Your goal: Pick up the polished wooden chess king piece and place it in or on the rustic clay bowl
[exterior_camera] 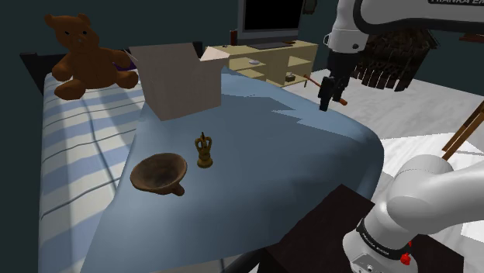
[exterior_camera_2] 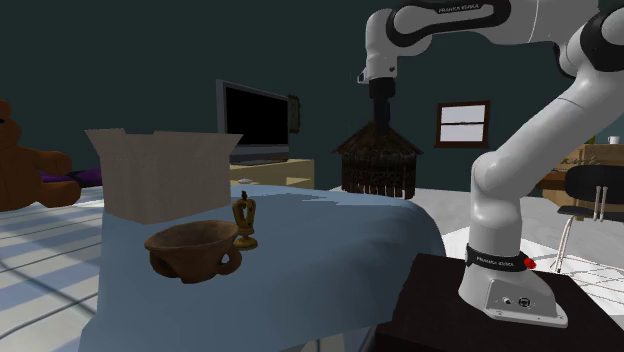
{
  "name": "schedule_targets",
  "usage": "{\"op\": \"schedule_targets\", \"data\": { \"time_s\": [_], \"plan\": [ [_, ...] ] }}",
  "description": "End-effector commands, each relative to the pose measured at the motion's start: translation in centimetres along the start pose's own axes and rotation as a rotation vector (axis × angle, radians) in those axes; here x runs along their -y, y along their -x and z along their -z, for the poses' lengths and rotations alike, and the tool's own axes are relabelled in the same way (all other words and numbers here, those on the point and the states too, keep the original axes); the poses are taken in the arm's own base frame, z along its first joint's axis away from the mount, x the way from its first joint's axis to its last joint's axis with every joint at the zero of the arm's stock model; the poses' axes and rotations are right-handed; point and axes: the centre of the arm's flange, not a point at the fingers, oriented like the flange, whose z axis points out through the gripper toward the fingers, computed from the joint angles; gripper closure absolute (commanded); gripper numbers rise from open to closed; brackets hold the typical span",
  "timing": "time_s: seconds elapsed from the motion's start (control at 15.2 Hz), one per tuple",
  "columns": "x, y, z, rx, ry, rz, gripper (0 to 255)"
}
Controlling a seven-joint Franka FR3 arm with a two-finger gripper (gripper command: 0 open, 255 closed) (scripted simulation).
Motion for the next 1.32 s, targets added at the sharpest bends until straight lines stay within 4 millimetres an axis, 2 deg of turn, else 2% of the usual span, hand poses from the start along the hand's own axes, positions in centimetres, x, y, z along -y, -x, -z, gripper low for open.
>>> {"op": "schedule_targets", "data": {
  "time_s": [0.0,1.25],
  "plan": [
    [0.0,0.0,0.0,0.0,0.0,0.0,0],
    [16.1,-16.7,-8.0,-0.065,0.02,0.037,0]
  ]
}}
